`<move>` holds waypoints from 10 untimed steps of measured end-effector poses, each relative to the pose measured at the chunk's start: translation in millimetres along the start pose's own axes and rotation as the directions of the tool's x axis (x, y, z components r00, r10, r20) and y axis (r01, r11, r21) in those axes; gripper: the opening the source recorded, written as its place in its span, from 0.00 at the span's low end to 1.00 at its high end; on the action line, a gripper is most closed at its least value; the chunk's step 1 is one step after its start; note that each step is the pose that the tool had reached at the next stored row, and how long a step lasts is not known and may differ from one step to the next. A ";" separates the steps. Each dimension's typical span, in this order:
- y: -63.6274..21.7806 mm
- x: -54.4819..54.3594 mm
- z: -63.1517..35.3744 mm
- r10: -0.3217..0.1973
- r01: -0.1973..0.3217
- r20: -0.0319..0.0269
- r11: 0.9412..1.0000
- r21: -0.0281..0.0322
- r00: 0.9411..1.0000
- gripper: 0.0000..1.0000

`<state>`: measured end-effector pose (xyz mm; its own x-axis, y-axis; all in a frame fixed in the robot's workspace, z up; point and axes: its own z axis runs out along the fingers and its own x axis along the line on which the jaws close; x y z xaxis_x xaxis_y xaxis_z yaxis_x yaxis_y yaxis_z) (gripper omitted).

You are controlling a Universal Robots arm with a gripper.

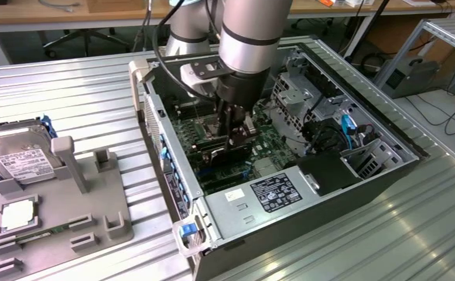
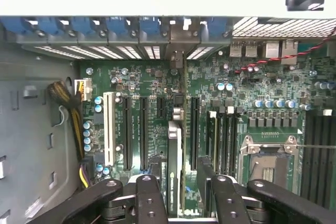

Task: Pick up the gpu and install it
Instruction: 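Insert the gpu into the slot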

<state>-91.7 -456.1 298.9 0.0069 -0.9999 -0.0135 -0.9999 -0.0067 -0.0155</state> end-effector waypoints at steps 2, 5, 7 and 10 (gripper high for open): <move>-0.1 -0.1 -4.1 0.000 0.000 0.000 1.000 0.000 1.000 0.41; -0.2 -0.1 -9.8 0.000 0.000 0.000 1.000 0.000 1.000 0.41; -0.2 -0.2 -15.6 0.000 0.000 0.000 1.000 0.000 1.000 0.41; -0.3 -0.2 -17.3 0.000 0.000 0.000 1.000 0.000 1.000 0.41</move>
<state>-91.6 -456.1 316.3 0.0070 -0.9999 -0.0138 -0.9999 -0.0068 -0.0156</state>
